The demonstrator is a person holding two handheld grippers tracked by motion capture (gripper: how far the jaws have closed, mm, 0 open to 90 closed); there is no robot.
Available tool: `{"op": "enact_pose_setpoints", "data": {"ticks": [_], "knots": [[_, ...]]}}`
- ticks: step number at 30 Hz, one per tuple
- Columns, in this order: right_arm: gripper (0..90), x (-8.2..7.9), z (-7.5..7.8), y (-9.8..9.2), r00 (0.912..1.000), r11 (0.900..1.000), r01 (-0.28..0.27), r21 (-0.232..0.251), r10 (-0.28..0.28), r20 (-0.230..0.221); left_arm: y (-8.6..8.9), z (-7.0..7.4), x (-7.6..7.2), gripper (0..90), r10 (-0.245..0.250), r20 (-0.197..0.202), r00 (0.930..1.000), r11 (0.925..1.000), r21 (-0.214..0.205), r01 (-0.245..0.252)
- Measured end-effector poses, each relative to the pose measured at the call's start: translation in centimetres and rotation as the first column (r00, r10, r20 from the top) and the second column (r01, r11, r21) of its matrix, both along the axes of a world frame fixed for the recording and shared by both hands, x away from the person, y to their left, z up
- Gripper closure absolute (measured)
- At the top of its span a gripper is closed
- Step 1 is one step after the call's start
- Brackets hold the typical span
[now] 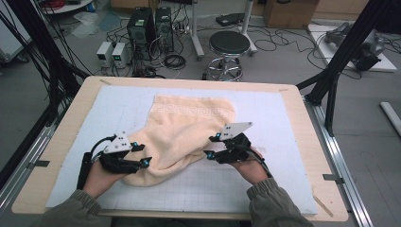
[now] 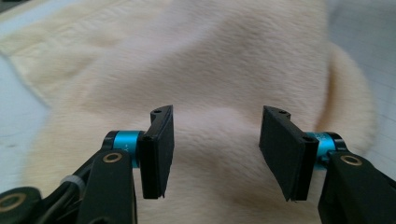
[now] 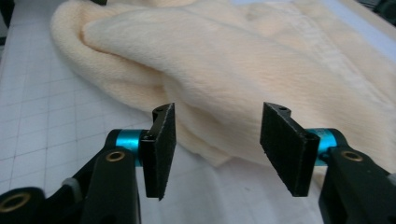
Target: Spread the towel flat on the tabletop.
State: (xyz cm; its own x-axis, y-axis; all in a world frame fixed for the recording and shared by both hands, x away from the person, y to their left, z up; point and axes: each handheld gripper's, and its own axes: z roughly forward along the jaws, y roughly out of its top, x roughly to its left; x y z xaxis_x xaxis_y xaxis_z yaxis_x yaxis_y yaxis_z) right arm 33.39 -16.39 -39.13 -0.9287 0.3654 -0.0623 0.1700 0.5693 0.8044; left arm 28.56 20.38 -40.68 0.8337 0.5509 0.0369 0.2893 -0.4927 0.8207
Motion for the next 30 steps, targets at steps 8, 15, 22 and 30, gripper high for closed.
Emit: {"op": "enact_pose_setpoints", "data": {"ticks": [8,15,22,30], "knots": [[59.9,2.0,-3.5,2.8,0.9989,0.9995,0.011,-0.031,-0.013,-0.045,-2.8,-2.2,0.6,45.6,-0.11,-0.093,0.9896,0.993,0.033,0.113],[79.8,2.5,-3.2,2.0,0.9958,1.0,-0.001,-0.004,0.001,-0.092,-3.7,-2.2,0.5,77.9,-0.148,-0.095,0.9845,0.9877,0.038,0.152],[79.9,0.6,-0.8,0.0,0.9985,0.9993,-0.017,-0.033,0.015,-0.053,-2.6,0.6,-0.6,81.4,-0.148,-0.026,0.9887,0.989,-0.007,0.148],[80.2,-2.9,2.7,-2.2,0.998,0.9976,-0.057,-0.039,0.056,-0.029,-1.1,5.2,-1.6,82.1,-0.138,0.071,0.9879,0.9872,-0.071,0.143]]}}
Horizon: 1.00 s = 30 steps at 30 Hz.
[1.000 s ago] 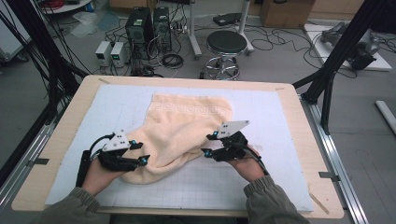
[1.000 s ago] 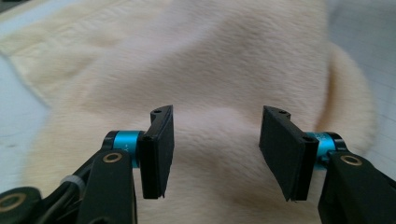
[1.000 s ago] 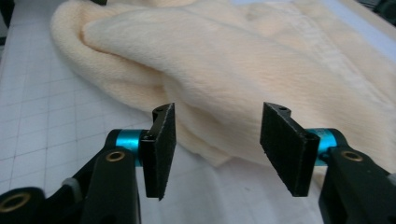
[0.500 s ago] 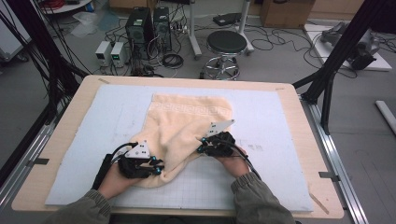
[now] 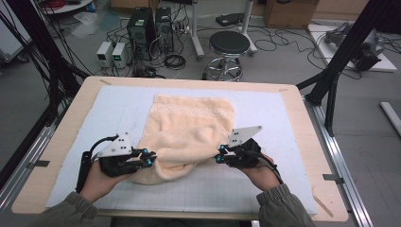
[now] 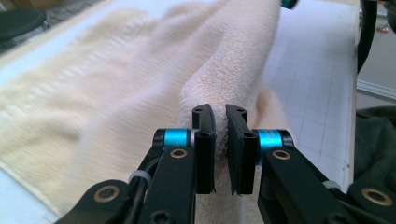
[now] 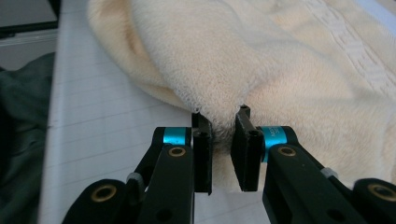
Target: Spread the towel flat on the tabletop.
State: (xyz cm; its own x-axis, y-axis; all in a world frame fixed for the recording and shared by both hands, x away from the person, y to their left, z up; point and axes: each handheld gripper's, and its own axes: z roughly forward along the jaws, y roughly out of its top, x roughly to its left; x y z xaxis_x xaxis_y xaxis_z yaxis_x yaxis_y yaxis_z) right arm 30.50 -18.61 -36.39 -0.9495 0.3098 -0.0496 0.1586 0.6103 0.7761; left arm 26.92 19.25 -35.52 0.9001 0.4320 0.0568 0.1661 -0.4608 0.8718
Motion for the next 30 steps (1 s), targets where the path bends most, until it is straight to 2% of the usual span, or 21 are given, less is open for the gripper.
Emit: {"op": "enact_pose_setpoints", "data": {"ticks": [3,4,6,8,10,12,13,14,15,16,17,20,21,22,24,26,28,30], "knots": [[80.3,-0.3,1.4,0.0,0.9998,1.0,0.0,-0.009,0.0,0.021,-0.1,0.7,1.0,82.2,0.027,0.021,0.9994,0.9996,-0.003,-0.027],[80.3,0.1,1.7,0.1,0.9995,0.9998,0.008,-0.018,-0.008,0.03,-0.1,0.7,1.7,82.1,0.045,0.024,0.9987,0.999,0.003,-0.045],[80.3,1.4,1.7,0.3,0.9992,0.9991,0.036,-0.023,-0.035,0.018,-0.3,0.2,3.6,82.1,0.097,0.023,0.995,0.9948,0.027,-0.098],[80.3,3.3,1.3,0.8,0.9969,0.9961,0.076,-0.045,-0.075,0.025,-0.5,-0.8,6.1,82.1,0.161,0.0,0.987,0.9861,0.043,-0.161],[80.3,5.7,0.5,1.3,0.993,0.9923,0.118,-0.038,-0.118,0.005,-0.5,-1.9,8.8,82.1,0.23,-0.052,0.9717,0.9727,0.038,-0.229],[80.3,8.2,-0.4,1.9,0.9861,0.9848,0.166,-0.052,-0.166,-0.004,-0.7,-2.9,11.4,82.0,0.296,-0.09,0.9509,0.9549,0.054,-0.292],[80.2,9.5,-0.9,2.1,0.9816,0.9805,0.188,-0.057,-0.19,-0.022,-0.8,-3.6,12.9,82.0,0.326,-0.115,0.9383,0.9449,0.067,-0.32],[80.0,11.0,-1.6,2.3,0.9745,0.9742,0.218,-0.057,-0.221,-0.04,-0.8,-3.9,13.5,81.7,0.346,-0.121,0.9305,0.9379,0.074,-0.339],[79.5,11.9,-2.0,2.3,0.9711,0.9712,0.232,-0.054,-0.234,-0.045,-0.9,-4.3,14.3,81.3,0.364,-0.132,0.9219,0.9303,0.098,-0.353],[78.8,12.7,-2.6,2.5,0.9667,0.9677,0.246,-0.053,-0.249,-0.057,-1.0,-4.5,14.8,80.1,0.375,-0.141,0.9165,0.9257,0.112,-0.361],[77.8,13.4,-3.1,2.5,0.9647,0.9658,0.253,-0.057,-0.256,-0.06,-1.0,-4.6,15.1,77.8,0.381,-0.141,0.914,0.9232,0.116,-0.367],[71.7,14.0,-3.8,2.0,0.9623,0.9647,0.26,-0.041,-0.263,-0.071,-0.1,-3.9,14.9,69.9,0.382,-0.133,0.9146,0.9239,0.079,-0.374],[68.9,13.9,-3.8,1.8,0.9637,0.9661,0.256,-0.036,-0.258,-0.069,0.4,-3.4,14.6,66.4,0.395,-0.125,0.9103,0.9187,0.068,-0.389],[66.5,13.5,-3.5,1.5,0.9638,0.9657,0.258,-0.028,-0.259,-0.063,0.8,-3.0,14.5,62.5,0.397,-0.122,0.9096,0.9177,0.058,-0.393],[62.6,12.8,-2.9,0.9,0.9646,0.9662,0.257,-0.013,-0.258,-0.057,1.8,-1.9,13.7,59.5,0.387,-0.093,0.9172,0.9219,0.039,-0.385],[60.7,11.7,-2.2,0.2,0.9685,0.9689,0.247,-0.001,-0.247,-0.03,2.5,-0.9,12.6,57.3,0.376,-0.088,0.9222,0.9263,0.016,-0.377],[58.2,10.4,-1.7,-0.4,0.9728,0.9728,0.231,-0.006,-0.231,-0.008,2.9,-0.1,11.4,54.3,0.343,-0.082,0.9358,0.9394,0.031,-0.342],[57.6,9.1,-1.6,-0.9,0.9759,0.9758,0.218,-0.013,-0.218,0.008,2.9,0.0,9.6,52.9,0.316,-0.053,0.9474,0.9488,0.029,-0.314]]}}
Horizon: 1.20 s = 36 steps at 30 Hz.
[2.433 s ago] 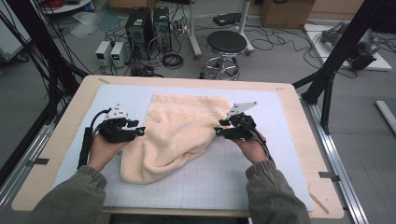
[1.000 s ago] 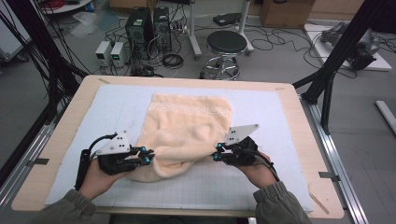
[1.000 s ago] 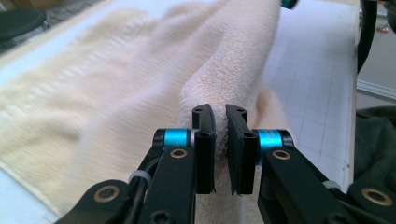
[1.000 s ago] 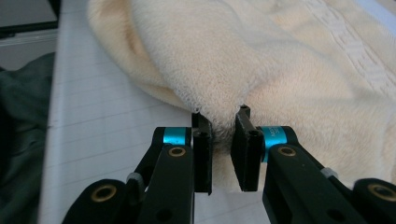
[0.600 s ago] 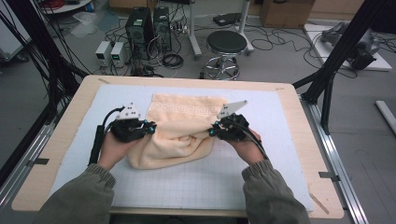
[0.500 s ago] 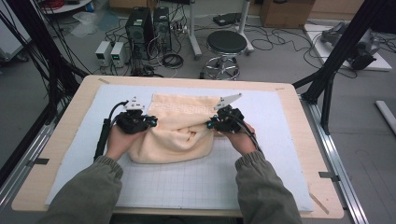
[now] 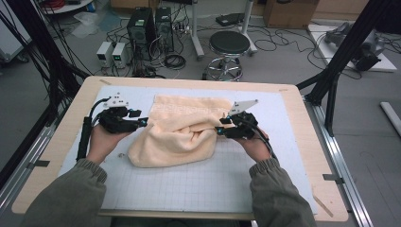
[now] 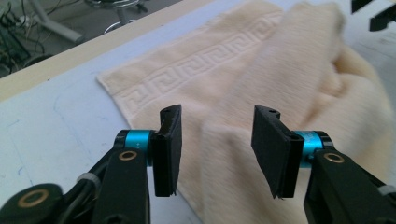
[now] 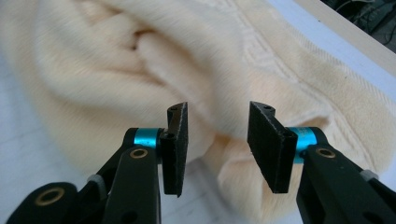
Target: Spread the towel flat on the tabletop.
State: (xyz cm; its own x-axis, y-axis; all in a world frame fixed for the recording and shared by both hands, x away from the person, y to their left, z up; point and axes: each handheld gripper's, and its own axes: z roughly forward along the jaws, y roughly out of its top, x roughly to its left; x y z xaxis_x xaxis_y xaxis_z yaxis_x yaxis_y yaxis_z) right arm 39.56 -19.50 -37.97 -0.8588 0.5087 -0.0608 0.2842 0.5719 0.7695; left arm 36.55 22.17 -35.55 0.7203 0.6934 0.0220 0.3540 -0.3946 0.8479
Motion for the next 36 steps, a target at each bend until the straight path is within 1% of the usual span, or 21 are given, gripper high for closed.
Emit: {"op": "enact_pose_setpoints", "data": {"ticks": [1,3,4,7,9,10,12,13,14,16,18,19,21,23,25,28,30,31,33,34,36], "knots": [[57.2,-0.5,-0.1,-0.2,0.9998,0.9999,-0.014,0.001,0.014,0.013,-0.1,-0.2,-0.9,52.9,-0.014,0.016,0.9998,0.9999,0.005,0.014],[56.3,-1.6,-0.5,-0.3,0.9993,0.9995,-0.031,-0.003,0.031,0.021,-0.3,-1.1,-2.5,50.9,-0.042,0.024,0.9988,0.9989,0.021,0.042],[54.6,-2.1,-0.8,-0.2,0.999,0.9992,-0.039,-0.004,0.039,0.022,-0.5,-1.8,-3.2,50.7,-0.055,0.018,0.9983,0.9983,0.02,0.055],[50.0,-2.4,-1.8,0.9,0.9958,0.9946,-0.09,-0.051,0.089,-0.021,-1.1,-4.0,-4.7,50.6,-0.099,-0.026,0.9947,0.9942,0.04,0.1],[49.2,-2.2,-2.3,1.9,0.9932,0.9921,-0.114,-0.053,0.112,-0.033,-1.6,-5.3,-5.2,50.5,-0.118,-0.042,0.9921,0.9916,0.047,0.12],[49.1,-2.0,-2.6,2.3,0.9924,0.9911,-0.122,-0.053,0.121,-0.022,-1.8,-5.9,-5.2,50.6,-0.125,-0.053,0.9908,0.9904,0.053,0.128],[49.2,-1.4,-3.4,3.0,0.9916,0.9911,-0.124,-0.048,0.123,-0.042,-2.2,-6.9,-5.2,51.7,-0.144,-0.073,0.9868,0.9853,0.081,0.15],[49.9,-1.2,-4.0,3.3,0.9908,0.9904,-0.126,-0.058,0.122,-0.058,-2.4,-7.4,-5.1,52.5,-0.145,-0.08,0.9861,0.9837,0.095,0.153],[52.1,-0.9,-4.5,3.5,0.9898,0.9892,-0.13,-0.068,0.125,-0.068,-2.6,-7.7,-5.1,54.1,-0.148,-0.08,0.9858,0.9811,0.114,0.156],[63.8,-0.6,-5.2,3.5,0.9879,0.9894,-0.13,-0.064,0.124,-0.094,-3.0,-8.0,-5.1,60.0,-0.143,-0.06,0.9879,0.9788,0.139,0.15],[74.5,-0.6,-5.3,3.6,0.9865,0.9877,-0.143,-0.063,0.137,-0.09,-3.1,-8.0,-5.0,66.2,-0.135,-0.052,0.9895,0.9787,0.149,0.141],[78.7,-0.6,-5.3,3.6,0.9852,0.9869,-0.15,-0.059,0.145,-0.093,-3.1,-8.0,-5.0,69.3,-0.133,-0.053,0.9897,0.9801,0.142,0.139],[81.4,-0.7,-5.1,3.6,0.9826,0.9839,-0.166,-0.066,0.159,-0.096,-2.9,-7.5,-5.2,74.4,-0.123,-0.053,0.9909,0.9808,0.146,0.13],[81.8,-1.0,-4.8,3.5,0.9795,0.9821,-0.177,-0.064,0.17,-0.109,-2.7,-7.1,-5.5,76.2,-0.117,-0.058,0.9915,0.9853,0.119,0.123],[81.8,-1.9,-4.1,3.5,0.9764,0.9778,-0.196,-0.075,0.187,-0.108,-2.2,-6.1,-6.1,76.5,-0.12,-0.039,0.992,0.9874,0.099,0.124],[81.9,-4.0,-2.6,3.2,0.9697,0.9689,-0.235,-0.076,0.229,-0.084,-1.6,-4.6,-7.1,76.8,-0.128,-0.015,0.9916,0.9888,0.076,0.129],[82.0,-5.9,-1.7,3.1,0.9636,0.9627,-0.265,-0.053,0.263,-0.051,-1.1,-3.5,-7.9,77.1,-0.134,0.001,0.991,0.9889,0.065,0.134],[82.0,-6.8,-1.5,3.0,0.9595,0.9593,-0.278,-0.049,0.275,-0.059,-0.8,-3.0,-8.3,77.2,-0.138,0.002,0.9904,0.9885,0.062,0.138],[82.0,-8.7,-1.2,3.0,0.9481,0.9483,-0.315,-0.04,0.312,-0.06,-0.4,-2.1,-9.0,77.6,-0.149,0.013,0.9887,0.9871,0.061,0.148],[82.0,-9.6,-1.2,3.1,0.9433,0.9446,-0.328,-0.022,0.326,-0.065,-0.3,-1.8,-9.3,77.6,-0.154,0.018,0.988,0.9866,0.059,0.152],[81.9,-11.5,-1.0,3.6,0.9276,0.9306,-0.366,0.018,0.366,-0.076,0.1,-1.3,-9.6,77.7,-0.154,0.019,0.9879,0.9863,0.064,0.152]]}}
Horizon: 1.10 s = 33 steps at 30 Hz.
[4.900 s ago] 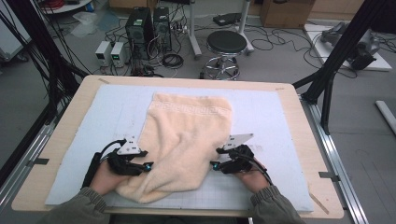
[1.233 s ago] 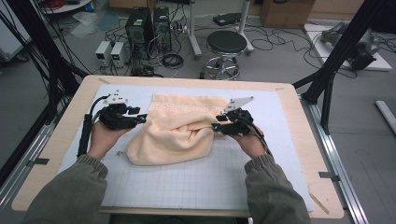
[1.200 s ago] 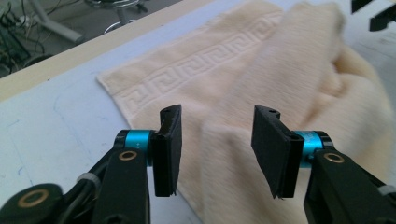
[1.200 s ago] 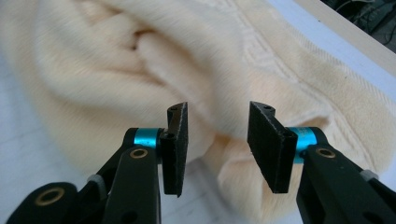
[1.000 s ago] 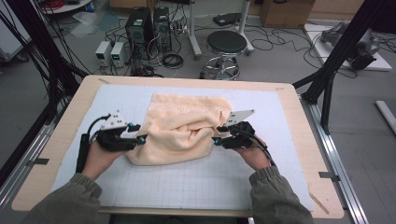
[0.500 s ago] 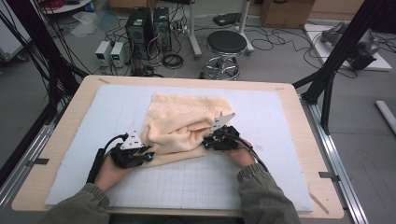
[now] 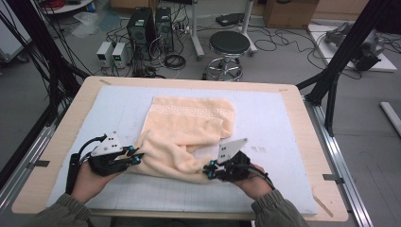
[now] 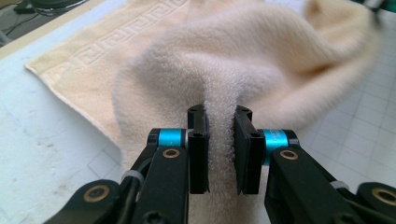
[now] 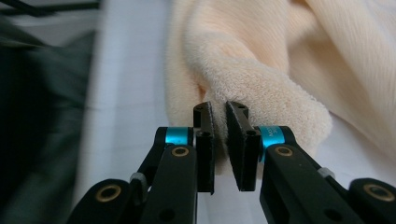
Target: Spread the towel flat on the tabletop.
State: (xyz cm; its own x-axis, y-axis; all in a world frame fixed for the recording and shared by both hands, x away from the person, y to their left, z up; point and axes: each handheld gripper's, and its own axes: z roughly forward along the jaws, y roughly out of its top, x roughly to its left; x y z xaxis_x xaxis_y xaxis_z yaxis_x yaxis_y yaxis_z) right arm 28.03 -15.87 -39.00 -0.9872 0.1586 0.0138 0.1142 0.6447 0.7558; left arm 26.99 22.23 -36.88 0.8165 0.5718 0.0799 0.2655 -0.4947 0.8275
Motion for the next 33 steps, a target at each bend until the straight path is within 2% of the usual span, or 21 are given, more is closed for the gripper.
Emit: {"op": "enact_pose_setpoints", "data": {"ticks": [2,4,5,6,8,10,12,14,15,17,19,20,21,23,26,30,33], "knots": [[79.0,-1.7,0.1,1.0,0.9964,0.9962,-0.081,0.032,0.082,-0.023,0.3,-0.2,0.3,77.6,0.011,-0.017,0.9998,0.9997,0.02,-0.011],[71.8,-2.6,0.4,1.8,0.9931,0.9927,-0.117,0.031,0.117,-0.006,0.5,-0.8,0.9,74.2,0.034,-0.049,0.9982,0.9988,0.036,-0.032],[68.9,-2.5,0.6,1.9,0.9936,0.9929,-0.113,0.036,0.113,0.007,0.7,-1.1,1.1,70.2,0.039,-0.069,0.9969,0.9989,0.028,-0.038],[66.6,-2.3,0.8,1.8,0.9954,0.9948,-0.094,0.039,0.093,0.024,0.9,-1.3,1.2,67.0,0.036,-0.082,0.996,0.9993,0.013,-0.035],[64.8,-1.1,1.0,1.0,0.9982,0.9973,-0.043,0.059,0.04,0.044,1.1,-1.4,0.9,59.0,0.034,-0.073,0.9968,0.9993,-0.013,-0.035],[60.8,0.3,0.7,0.3,0.9961,0.9983,0.041,0.041,-0.044,0.076,1.1,-1.4,0.5,52.0,0.012,-0.064,0.9978,0.9996,-0.024,-0.013],[54.1,1.7,0.2,0.1,0.985,0.9923,0.122,0.018,-0.123,0.12,0.7,-1.9,0.3,47.7,-0.013,-0.072,0.9973,0.9997,-0.019,0.012],[48.3,2.9,-0.4,0.3,0.9681,0.9839,0.178,0.013,-0.178,0.177,0.2,-2.7,0.4,43.1,-0.027,-0.095,0.9951,0.9996,0.009,0.028],[46.1,3.5,-0.6,0.4,0.9609,0.9787,0.204,0.02,-0.204,0.187,0.0,-3.2,0.5,42.9,-0.034,-0.106,0.9938,0.9992,0.02,0.036],[44.6,4.7,-1.4,0.9,0.9518,0.9702,0.242,-0.006,-0.237,0.195,-0.6,-4.3,0.9,42.9,-0.039,-0.146,0.9885,0.9987,0.028,0.043],[46.3,5.8,-2.4,1.4,0.9523,0.9657,0.257,-0.037,-0.247,0.18,-1.3,-5.3,1.2,48.9,-0.05,-0.167,0.9848,0.9964,0.059,0.06],[51.6,6.3,-2.9,1.6,0.9559,0.965,0.257,-0.054,-0.245,0.162,-1.6,-5.6,1.3,55.9,-0.05,-0.153,0.9869,0.9949,0.079,0.063],[59.7,6.6,-3.3,1.7,0.9599,0.9667,0.248,-0.061,-0.237,0.149,-1.8,-5.8,1.4,63.9,-0.046,-0.132,0.9901,0.9943,0.089,0.059],[79.7,7.1,-3.5,1.6,0.9716,0.974,0.218,-0.062,-0.21,0.109,-1.7,-5.5,1.8,75.0,-0.046,-0.138,0.9893,0.9938,0.094,0.059],[83.8,7.1,-2.5,0.9,0.9767,0.9787,0.202,-0.036,-0.199,0.081,-1.7,-4.6,1.7,82.8,-0.052,-0.114,0.9921,0.9964,0.062,0.059],[84.2,6.0,0.0,-1.0,0.9737,0.9781,0.207,-0.019,-0.205,0.1,-2.4,-2.8,1.1,83.9,-0.086,-0.065,0.9942,0.9959,0.021,0.088],[84.1,5.0,1.7,-3.0,0.9711,0.9753,0.221,-0.012,-0.218,0.097,-3.3,-1.3,0.7,84.0,-0.122,-0.034,0.9919,0.9925,0.009,0.122]]}}
